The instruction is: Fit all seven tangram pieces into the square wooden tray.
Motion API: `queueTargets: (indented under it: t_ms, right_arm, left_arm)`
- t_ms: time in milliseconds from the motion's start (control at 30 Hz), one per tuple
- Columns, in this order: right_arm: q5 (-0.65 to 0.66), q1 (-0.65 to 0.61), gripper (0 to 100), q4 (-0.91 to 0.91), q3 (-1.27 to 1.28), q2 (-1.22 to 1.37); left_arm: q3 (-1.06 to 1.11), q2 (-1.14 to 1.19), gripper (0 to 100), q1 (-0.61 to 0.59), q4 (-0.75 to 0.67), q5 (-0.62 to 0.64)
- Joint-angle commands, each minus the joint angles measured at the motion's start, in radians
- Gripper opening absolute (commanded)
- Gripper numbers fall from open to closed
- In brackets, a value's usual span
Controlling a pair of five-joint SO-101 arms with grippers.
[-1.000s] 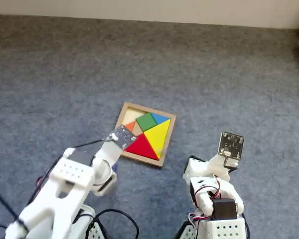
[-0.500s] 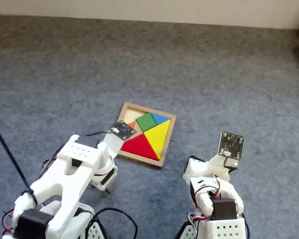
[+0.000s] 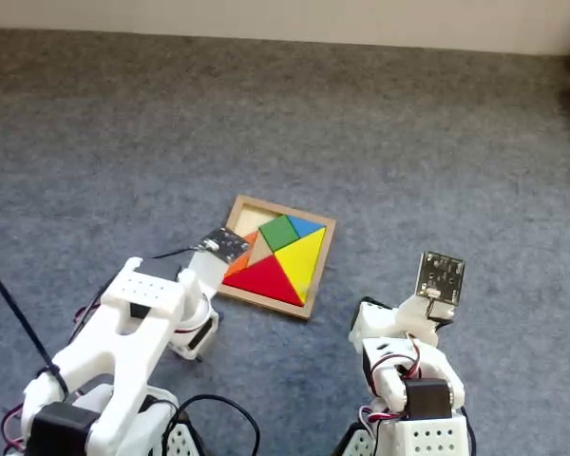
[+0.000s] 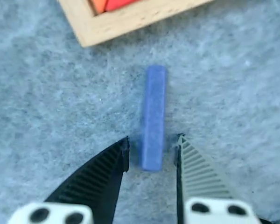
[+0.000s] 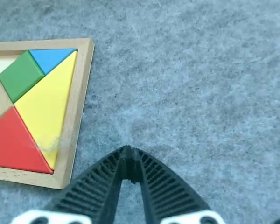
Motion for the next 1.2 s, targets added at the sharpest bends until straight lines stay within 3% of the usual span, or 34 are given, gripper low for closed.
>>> queueTargets:
  t_ms: [0,667,900,1167]
  right_arm:
    - [0.011,0.015,0.5,0.010,0.137,-0.012]
    - [0.011,0.015,0.5,0.010,0.137,-0.012]
    - [0.011,0.015,0.5,0.010,0.137,-0.012]
    - [0.011,0.015,0.5,0.010,0.137,-0.012]
  left_arm:
    - [-0.022,-0.025,16,-0.053,-0.014,0.006]
    - [-0.050,-0.025,17,-0.203,-0.063,0.052]
    - [-0.074,-0.025,31,-0.205,-0.057,0.129]
    - [-0.211,-0.016,33,-0.202,-0.006,0.086]
